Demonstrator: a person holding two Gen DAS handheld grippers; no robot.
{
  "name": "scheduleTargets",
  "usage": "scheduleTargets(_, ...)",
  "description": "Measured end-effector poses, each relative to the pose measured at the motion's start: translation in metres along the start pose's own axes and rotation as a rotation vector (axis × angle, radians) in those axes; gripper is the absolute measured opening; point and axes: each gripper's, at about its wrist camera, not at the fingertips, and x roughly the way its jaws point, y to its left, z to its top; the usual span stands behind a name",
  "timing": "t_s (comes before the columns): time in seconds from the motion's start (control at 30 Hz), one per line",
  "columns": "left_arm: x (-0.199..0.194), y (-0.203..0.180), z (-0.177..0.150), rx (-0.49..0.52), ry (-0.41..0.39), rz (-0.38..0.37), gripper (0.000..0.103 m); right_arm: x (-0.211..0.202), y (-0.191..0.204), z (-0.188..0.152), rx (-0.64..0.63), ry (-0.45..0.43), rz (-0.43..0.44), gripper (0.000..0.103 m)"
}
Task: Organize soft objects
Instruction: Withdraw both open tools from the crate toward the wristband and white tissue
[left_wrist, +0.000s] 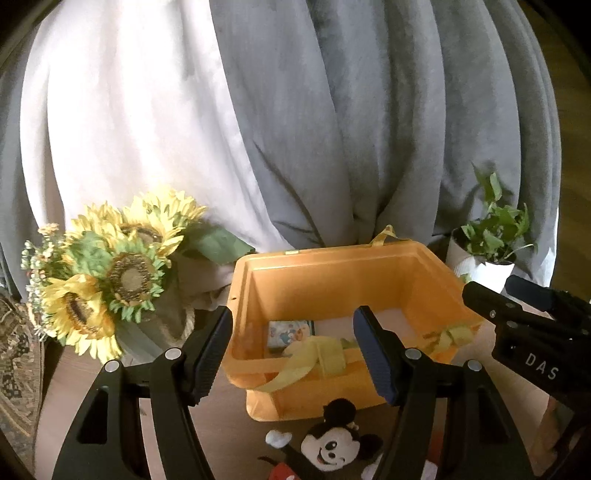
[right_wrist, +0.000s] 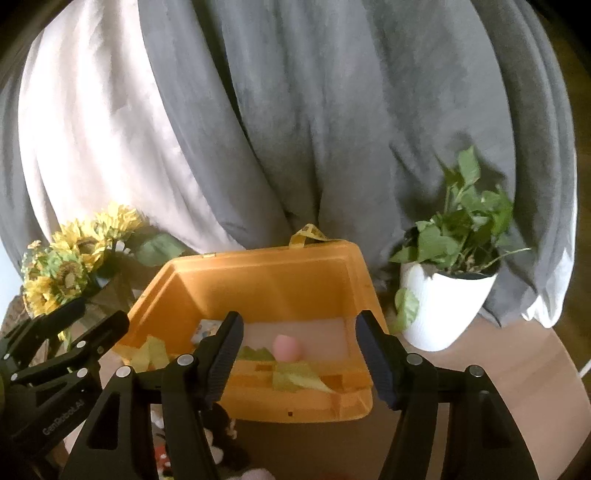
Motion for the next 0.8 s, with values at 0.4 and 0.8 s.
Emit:
scheduleTargets(0.4,-0.044,0.004,-0.024,-0.008,-0.008,-0.002,0.069,-0.047,0.004,-0.023,0.004,-0.016,-0.025,0.068)
scheduleTargets(0.8,-0.070,0.001,-0.054,0.007,-0.002,-0.040,0.069,-0.081,0.002,-0.050,0.030,-0.015,-0.068,0.072)
